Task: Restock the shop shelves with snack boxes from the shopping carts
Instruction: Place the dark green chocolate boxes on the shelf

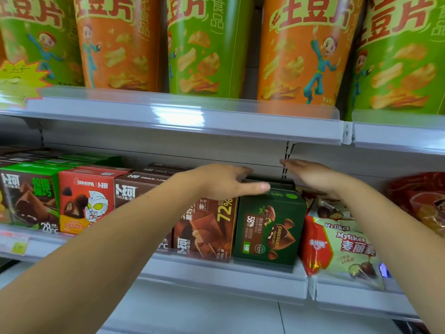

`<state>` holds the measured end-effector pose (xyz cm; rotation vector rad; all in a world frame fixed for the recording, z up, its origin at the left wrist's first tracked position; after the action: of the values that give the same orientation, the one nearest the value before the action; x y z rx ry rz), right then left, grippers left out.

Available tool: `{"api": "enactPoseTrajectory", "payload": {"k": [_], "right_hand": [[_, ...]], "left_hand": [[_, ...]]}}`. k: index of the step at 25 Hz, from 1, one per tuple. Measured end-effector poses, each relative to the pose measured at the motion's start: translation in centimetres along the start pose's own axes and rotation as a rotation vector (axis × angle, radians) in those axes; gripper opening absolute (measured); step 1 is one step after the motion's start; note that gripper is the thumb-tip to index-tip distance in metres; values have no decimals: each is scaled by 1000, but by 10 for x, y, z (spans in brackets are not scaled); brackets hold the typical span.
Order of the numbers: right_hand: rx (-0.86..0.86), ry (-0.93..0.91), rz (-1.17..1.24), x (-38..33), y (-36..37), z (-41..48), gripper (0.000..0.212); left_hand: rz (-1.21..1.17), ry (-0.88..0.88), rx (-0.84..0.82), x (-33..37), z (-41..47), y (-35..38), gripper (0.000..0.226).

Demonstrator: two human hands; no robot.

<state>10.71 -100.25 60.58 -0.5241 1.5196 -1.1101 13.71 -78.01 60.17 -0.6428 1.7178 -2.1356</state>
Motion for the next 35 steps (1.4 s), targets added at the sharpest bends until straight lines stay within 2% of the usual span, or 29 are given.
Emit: {"api": "enactPoseTrajectory", "payload": {"k": [4,8,11,14,19,24,27,30,33,35], "right_hand": [[86,-184,-26,-45,0,-53,52],[129,-472,106,-117,39,-119,30],[34,-641,220,-188,107,-157,26],[-140,-745,235,-264,198,-185,25],[-511,-692,281,-364,363,-214,22],[-793,-577,306,-440,532,-240,22],[-940,-502,254,-467,615,-251,22],[-1048,-440,182,-482,693,-259,22],[-1149,-374,109,-482,777,-265,21],[-1212,-344,40,-477,840,-265,23]], "left_hand": [[-134,58,259,-14,-41,-24,62],[-349,95,527,-51,-129,-31,39],[-533,35,585,-96,-230,-20,29],[-636,-138,567,-154,-341,3,28],[-714,-521,524,-250,-512,41,32],[-831,-831,593,-312,-655,102,31],[-911,-997,687,-333,-710,140,34],[-956,-1150,711,-351,-752,185,45],[-945,-1275,691,-371,-779,236,36],[-945,-1380,681,-390,-792,275,40]]}}
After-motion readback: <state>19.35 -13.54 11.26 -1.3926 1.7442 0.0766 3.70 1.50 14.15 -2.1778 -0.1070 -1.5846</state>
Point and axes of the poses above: each hand's wrist, its own z-axis towards the middle knuckle, its own y-axis out of the palm, x = y × z, the point moved 2 cm from there along z, towards the middle knuckle, and after that the axes turned 12 degrees about y, right-handed, at the moved point
